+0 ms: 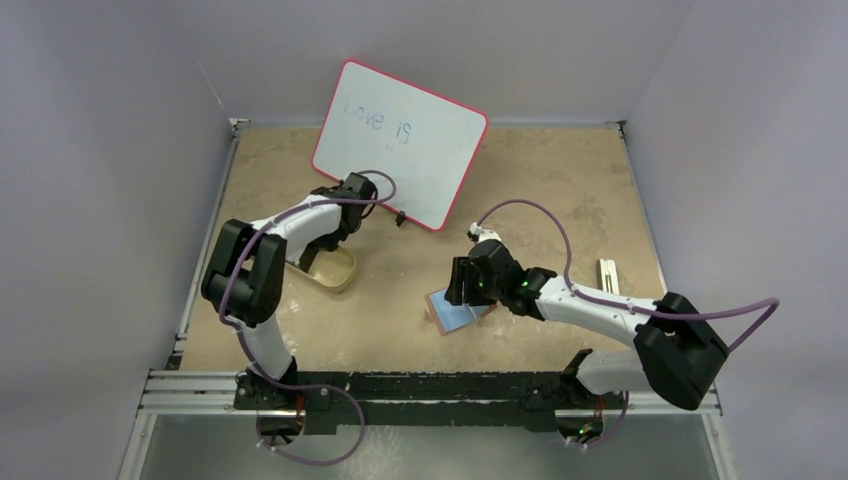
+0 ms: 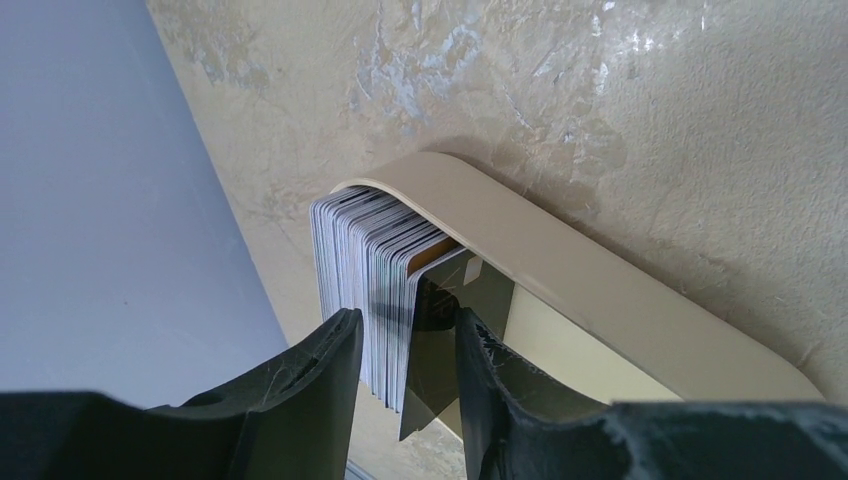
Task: Put the credit cards into the card holder
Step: Pick up the credit card from the storage box.
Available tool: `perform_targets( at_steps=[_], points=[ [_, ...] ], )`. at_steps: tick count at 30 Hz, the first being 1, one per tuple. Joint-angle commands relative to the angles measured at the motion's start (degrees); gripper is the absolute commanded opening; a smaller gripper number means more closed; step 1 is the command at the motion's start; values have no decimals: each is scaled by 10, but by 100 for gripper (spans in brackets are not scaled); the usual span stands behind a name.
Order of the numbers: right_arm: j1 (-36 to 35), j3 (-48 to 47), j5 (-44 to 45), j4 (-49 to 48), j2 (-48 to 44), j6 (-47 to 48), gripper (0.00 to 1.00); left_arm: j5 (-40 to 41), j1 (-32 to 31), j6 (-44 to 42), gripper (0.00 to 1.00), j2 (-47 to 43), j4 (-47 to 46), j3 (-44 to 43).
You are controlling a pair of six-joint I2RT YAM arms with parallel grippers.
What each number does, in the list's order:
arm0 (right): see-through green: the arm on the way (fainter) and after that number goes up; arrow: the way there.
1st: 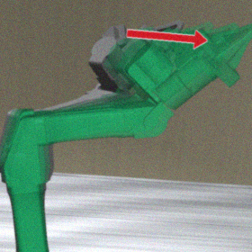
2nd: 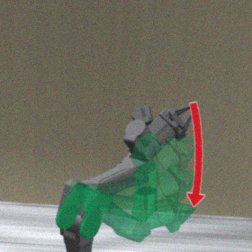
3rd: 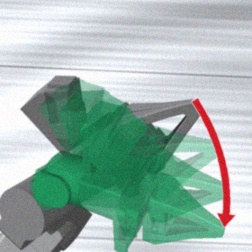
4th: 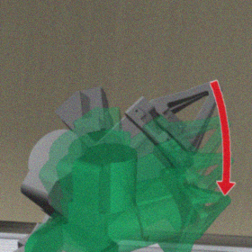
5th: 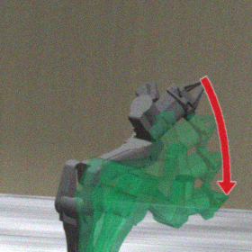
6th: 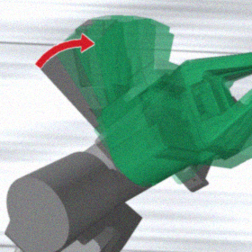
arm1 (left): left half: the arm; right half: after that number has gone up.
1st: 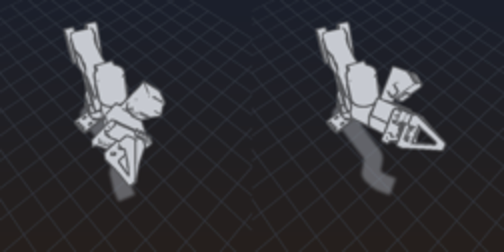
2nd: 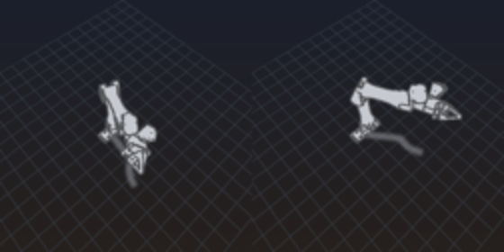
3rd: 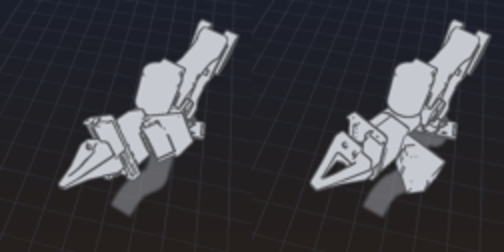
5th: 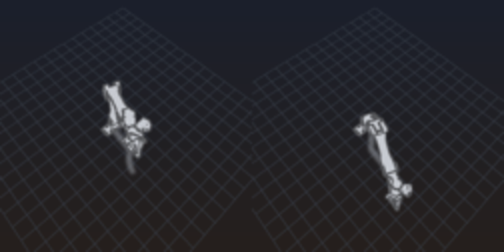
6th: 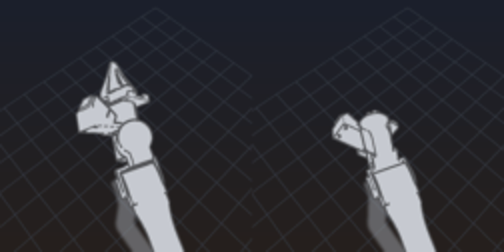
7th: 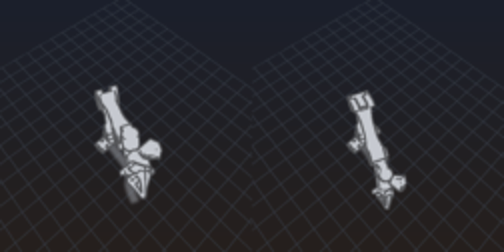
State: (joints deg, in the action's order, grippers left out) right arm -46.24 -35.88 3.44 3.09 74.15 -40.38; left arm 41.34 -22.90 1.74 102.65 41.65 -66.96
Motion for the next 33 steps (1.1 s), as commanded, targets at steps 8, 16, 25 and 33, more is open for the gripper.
perform_targets(
  at_steps=[8,16,25,33],
  points=[
    [-3,-2,-7,-8,-10,16,59,36,4,-7,30,6,20,-44],
    [-3,1,-9,-8,-7,17,59,25,4,2,11,16,42,-56],
    [-3,-11,-5,9,-7,8,59,-41,1,17,1,-38,56,-66],
    [-3,-16,-17,8,0,-15,58,-110,1,48,0,-93,72,-70]
  ],
)
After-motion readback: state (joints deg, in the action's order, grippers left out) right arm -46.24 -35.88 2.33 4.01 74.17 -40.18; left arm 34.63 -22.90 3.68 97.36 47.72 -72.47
